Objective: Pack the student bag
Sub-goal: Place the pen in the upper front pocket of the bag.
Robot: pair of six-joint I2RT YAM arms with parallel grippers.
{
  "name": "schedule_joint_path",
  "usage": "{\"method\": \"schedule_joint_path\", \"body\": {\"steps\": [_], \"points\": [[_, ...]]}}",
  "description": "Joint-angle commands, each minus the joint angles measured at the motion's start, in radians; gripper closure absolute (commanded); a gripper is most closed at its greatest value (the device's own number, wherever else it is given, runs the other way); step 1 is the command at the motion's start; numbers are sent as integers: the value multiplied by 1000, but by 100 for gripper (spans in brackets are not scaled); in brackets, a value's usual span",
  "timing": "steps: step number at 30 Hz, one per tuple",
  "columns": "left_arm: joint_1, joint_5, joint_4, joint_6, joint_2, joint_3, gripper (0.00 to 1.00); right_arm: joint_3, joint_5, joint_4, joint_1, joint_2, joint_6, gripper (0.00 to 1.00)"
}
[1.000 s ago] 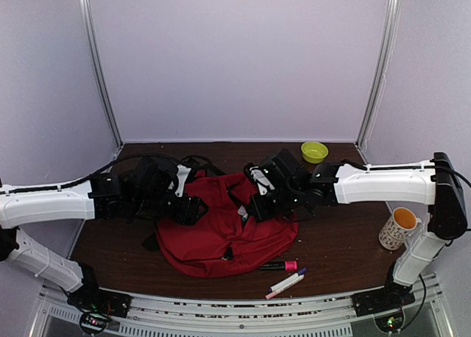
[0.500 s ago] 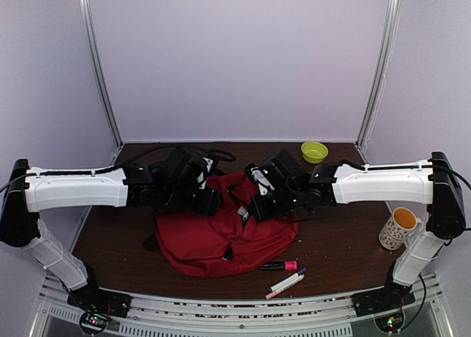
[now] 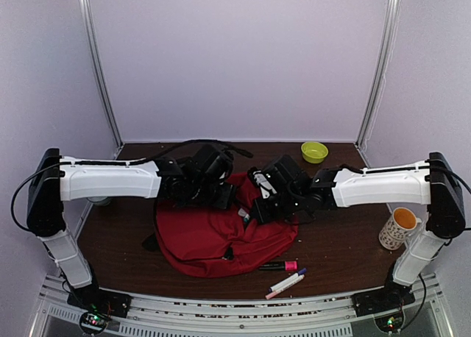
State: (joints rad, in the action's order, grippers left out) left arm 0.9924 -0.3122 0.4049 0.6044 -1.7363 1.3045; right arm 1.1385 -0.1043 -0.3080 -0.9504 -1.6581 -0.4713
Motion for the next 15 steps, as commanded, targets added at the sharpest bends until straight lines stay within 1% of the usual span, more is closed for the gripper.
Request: {"method": "schedule_joint_path", "body": {"steps": [1, 3, 10, 11, 15], "points": [[3, -36, 5, 3, -40, 35, 51, -27, -7, -7, 13, 12, -2, 95], [4, -41, -1, -3, -44, 25, 60, -29, -9, -8, 15, 15, 0, 95], [3, -46, -5, -45, -16, -8, 97, -22, -36, 3, 19, 14, 4, 95], [3, -47, -3, -48, -6, -15, 100, -19, -43, 4, 19, 11, 6, 95], [-1, -28, 23, -71, 35, -32, 100, -8, -66, 8, 19, 0, 12, 95]]}}
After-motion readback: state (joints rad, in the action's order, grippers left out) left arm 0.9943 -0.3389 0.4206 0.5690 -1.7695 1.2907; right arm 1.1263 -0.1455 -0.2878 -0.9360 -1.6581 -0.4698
